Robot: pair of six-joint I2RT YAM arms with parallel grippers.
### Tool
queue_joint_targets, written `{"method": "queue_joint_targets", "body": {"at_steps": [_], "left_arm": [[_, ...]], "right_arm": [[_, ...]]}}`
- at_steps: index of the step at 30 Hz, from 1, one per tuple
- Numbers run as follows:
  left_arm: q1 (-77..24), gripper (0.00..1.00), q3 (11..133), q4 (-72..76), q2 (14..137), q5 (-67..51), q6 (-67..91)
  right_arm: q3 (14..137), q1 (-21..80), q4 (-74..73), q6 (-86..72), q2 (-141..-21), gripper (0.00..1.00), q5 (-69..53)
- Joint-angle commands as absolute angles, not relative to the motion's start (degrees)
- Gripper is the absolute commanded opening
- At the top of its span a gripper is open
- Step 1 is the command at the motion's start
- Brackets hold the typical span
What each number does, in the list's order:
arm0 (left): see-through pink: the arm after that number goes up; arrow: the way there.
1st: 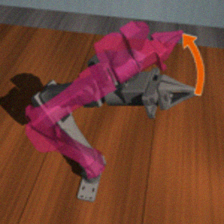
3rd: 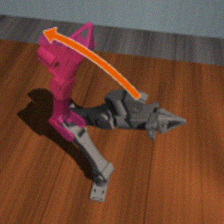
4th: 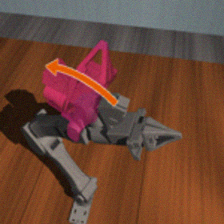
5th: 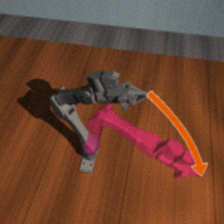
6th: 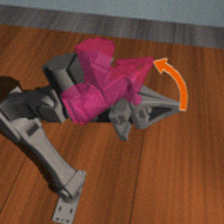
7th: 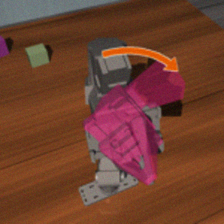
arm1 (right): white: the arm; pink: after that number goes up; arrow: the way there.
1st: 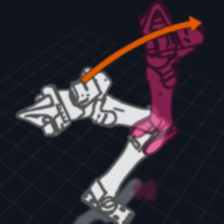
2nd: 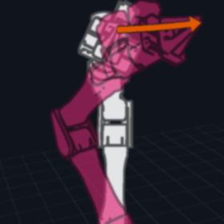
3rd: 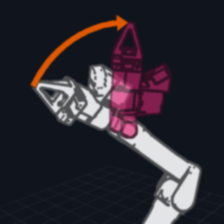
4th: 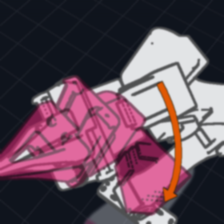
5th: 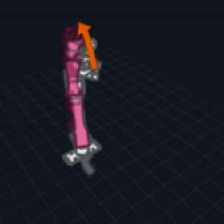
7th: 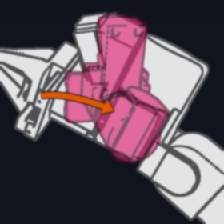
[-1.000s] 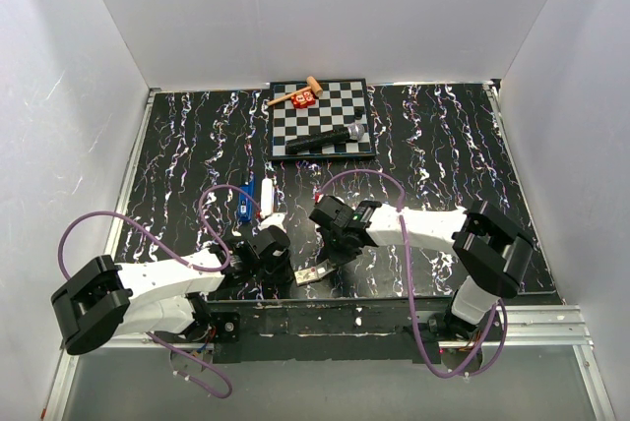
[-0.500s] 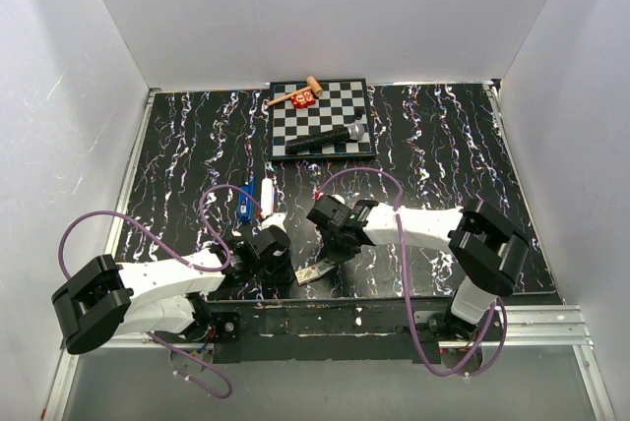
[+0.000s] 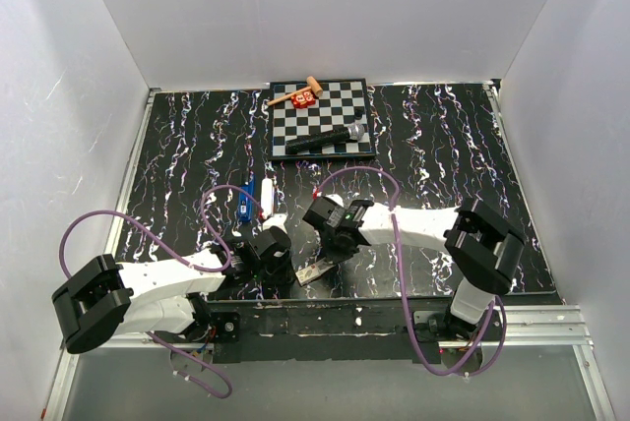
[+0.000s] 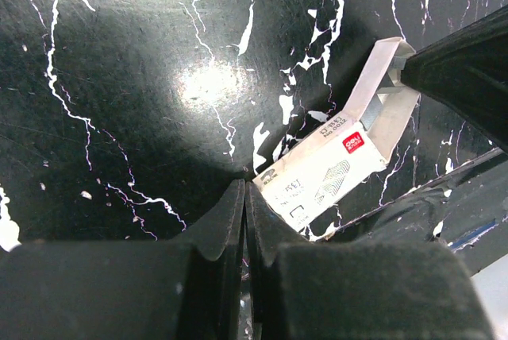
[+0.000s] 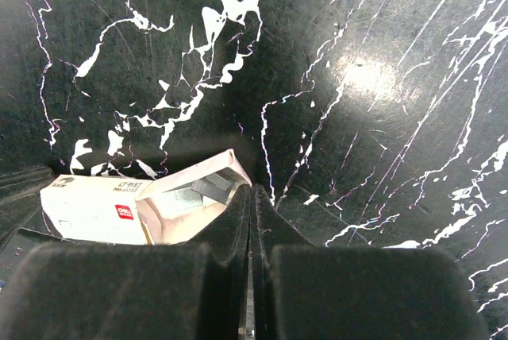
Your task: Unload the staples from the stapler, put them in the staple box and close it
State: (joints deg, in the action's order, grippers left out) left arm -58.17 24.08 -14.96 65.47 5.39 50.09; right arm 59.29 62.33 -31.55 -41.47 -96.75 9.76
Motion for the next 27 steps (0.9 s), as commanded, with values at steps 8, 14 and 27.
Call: {"method": "queue_joint_targets", "body": {"at_steps": [8,14,27], "left_arm": [[-59.06,0.0,25.14,-15.82,66.09,4.22,49.4],[-59.24,0.0,24.96,-15.91,66.09,4.13,49.39],[-60.2,0.0,25.23,-15.73,66.8,4.22,50.01]], "right_arm": [[63.54,64.77,-35.59,-41.92,-98.44,0.01,15.9],[65.12,65.92,-37.26,-42.19,-98.88,0.01,17.49],[66.0,66.27,-36.12,-43.59,-100.55,0.01,16.61]]}}
